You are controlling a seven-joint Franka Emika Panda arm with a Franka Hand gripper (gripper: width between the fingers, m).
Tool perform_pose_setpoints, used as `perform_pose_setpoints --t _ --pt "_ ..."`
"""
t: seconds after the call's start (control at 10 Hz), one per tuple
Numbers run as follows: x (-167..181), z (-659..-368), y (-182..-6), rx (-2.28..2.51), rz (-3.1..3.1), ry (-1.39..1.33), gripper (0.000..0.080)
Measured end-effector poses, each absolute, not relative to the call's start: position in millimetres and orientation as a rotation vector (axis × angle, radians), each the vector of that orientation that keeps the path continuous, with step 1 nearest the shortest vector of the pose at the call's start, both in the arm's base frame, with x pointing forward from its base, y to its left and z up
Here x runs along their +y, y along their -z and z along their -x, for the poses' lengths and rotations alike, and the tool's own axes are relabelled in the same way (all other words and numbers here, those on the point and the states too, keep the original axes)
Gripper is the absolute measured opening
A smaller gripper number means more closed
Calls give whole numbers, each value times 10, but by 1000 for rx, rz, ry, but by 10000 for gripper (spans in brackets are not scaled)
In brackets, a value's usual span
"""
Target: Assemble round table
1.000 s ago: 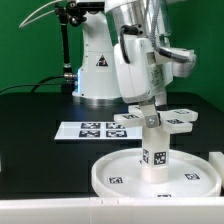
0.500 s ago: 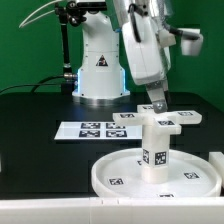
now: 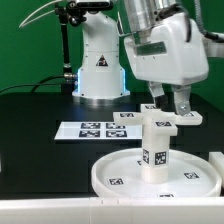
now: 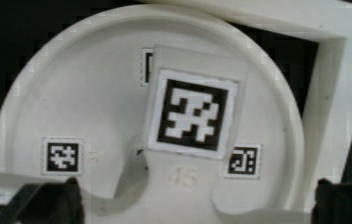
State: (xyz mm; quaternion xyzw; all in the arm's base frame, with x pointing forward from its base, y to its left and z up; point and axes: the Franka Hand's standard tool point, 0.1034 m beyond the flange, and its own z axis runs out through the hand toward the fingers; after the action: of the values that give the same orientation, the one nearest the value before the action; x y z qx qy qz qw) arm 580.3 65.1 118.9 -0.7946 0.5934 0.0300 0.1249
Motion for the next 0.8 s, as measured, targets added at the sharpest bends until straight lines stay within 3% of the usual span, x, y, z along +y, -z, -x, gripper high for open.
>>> perform_pose_setpoints --t 0.3,0.8 --pt "722 -5904 -1279 1376 2533 -75 649" --pt "703 -5904 -1271 790 2783 12 649"
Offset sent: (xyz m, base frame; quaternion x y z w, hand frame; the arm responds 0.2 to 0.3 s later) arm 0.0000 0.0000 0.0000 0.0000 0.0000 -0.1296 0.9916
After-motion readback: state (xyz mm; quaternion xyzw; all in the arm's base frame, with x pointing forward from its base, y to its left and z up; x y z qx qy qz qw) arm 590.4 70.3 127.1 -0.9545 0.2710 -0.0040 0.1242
